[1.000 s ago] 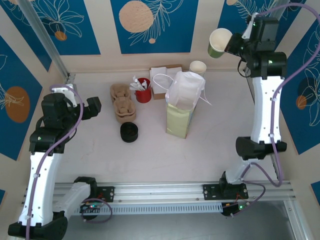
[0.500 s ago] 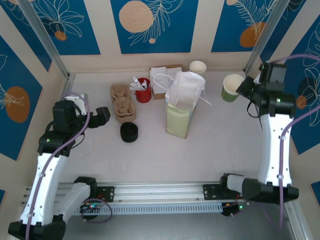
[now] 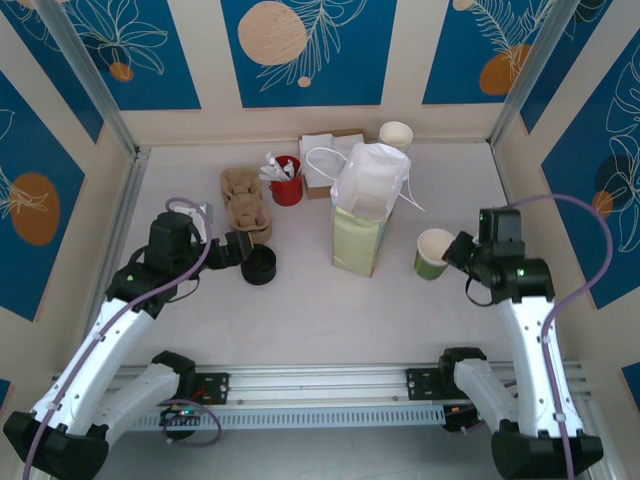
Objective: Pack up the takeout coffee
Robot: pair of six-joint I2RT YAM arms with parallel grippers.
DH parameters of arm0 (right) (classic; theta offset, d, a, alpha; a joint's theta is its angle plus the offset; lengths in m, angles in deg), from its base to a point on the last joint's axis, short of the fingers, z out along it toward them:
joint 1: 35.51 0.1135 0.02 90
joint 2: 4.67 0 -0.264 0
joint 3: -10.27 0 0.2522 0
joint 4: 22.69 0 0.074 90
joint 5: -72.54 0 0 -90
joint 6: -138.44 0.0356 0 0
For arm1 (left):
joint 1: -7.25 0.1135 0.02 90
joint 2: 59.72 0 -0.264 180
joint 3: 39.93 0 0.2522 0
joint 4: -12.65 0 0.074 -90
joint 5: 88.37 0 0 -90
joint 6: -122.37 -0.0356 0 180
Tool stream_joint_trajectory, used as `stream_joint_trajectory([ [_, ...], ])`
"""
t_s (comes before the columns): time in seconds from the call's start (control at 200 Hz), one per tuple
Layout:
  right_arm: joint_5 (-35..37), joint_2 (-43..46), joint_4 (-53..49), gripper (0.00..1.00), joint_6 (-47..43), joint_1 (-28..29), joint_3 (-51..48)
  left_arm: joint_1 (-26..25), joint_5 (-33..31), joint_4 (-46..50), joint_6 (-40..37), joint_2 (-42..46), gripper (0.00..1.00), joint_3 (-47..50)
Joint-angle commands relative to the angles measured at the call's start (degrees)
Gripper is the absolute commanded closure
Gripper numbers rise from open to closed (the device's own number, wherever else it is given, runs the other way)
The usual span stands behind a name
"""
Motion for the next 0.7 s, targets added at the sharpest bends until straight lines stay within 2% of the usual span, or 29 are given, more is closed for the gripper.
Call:
stream_joint_trajectory([
  [0.0, 0.6, 4.0, 2.9, 1.0, 3.5, 4.4, -4.3, -1.2, -1.2, -3.0, 2.5, 0.3, 0.01, 1.9],
  [0.105, -1.1, 6.9, 6.8, 1.0, 5.3, 10.1, -9.5, -1.9, -1.2, -4.2, 3.6, 0.8, 0.03, 3.9],
  [0.48, 3.8, 7.7, 16.9, 1.0, 13.0, 30.5, -18.7, -2.5, -4.8, -2.7, 5.6, 2.7, 0.06, 8.8],
  [0.695, 11.0, 6.7, 20.8, 1.0, 15.3, 43.1, -20.7, -2.5, -5.3, -3.0, 7.3, 0.9, 0.09, 9.3],
])
